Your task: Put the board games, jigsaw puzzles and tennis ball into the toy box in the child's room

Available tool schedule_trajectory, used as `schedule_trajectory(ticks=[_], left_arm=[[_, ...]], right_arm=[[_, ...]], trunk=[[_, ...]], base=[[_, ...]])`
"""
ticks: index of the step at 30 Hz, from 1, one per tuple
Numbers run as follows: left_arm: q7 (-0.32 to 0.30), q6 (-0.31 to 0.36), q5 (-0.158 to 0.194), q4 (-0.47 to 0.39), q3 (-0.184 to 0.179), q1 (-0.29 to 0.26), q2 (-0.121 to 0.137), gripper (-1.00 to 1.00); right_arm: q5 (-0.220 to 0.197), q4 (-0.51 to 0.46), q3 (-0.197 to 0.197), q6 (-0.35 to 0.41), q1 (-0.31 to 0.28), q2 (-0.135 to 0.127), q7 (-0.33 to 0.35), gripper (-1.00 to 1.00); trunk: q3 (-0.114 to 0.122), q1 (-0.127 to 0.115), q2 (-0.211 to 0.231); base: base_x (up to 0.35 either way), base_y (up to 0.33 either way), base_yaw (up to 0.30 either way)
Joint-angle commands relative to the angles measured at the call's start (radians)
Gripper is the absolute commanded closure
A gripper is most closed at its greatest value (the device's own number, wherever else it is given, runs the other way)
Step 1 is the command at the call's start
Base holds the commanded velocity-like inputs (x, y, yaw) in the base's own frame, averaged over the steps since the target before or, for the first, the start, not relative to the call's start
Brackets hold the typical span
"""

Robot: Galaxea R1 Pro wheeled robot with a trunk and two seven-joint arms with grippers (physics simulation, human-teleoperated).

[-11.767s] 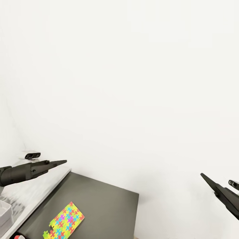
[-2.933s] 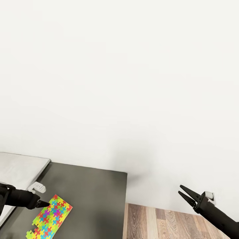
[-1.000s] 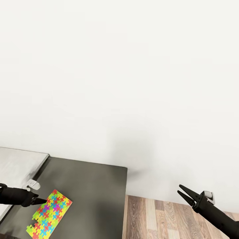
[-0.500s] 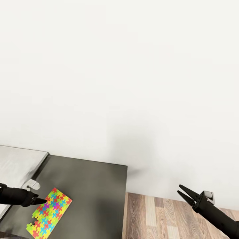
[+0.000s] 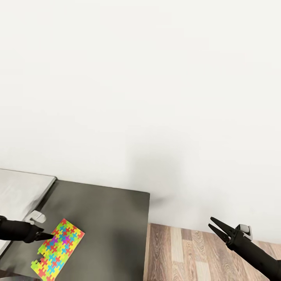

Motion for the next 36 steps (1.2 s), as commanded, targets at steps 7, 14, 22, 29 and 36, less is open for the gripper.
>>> schedule_trajectory(ticks=[7,14,22,29,36], left_arm=[[-0.009,0.011,-0.009,-0.001,0.002,-0.011,0.01,-1.0],[-0.009,0.011,-0.007,-0.002,0.003,-0.015,0.011,-1.0],[-0.009,0.013,-0.008,-0.002,0.003,-0.036,0.01,-1.0],[-0.009,0.017,-0.007,-0.001,0.003,-0.044,0.01,-1.0],[-0.009,0.033,-0.007,-0.001,0.003,-0.046,0.009,-1.0]], right_arm=[[0.0,0.0,-0.001,0.005,-0.001,0.001,0.002,-1.0],[0.0,0.0,-0.001,0.005,-0.001,0.002,0.002,-1.0],[0.0,0.0,0.0,0.004,-0.001,0.004,0.002,-1.0],[0.0,0.0,0.001,0.004,-0.001,0.005,0.002,-1.0],[0.0,-0.001,0.0,0.004,-0.001,0.003,0.003,-1.0]], trunk=[[-0.013,0.0,-0.002],[-0.024,0.0,-0.002],[-0.037,0.0,-0.002],[-0.049,0.0,-0.002],[-0.06,0.0,-0.002]], base=[[0.0,0.0,0.0],[0.0,0.0,0.0],[0.0,0.0,0.0],[0.0,0.0,0.0],[0.0,0.0,0.0]])
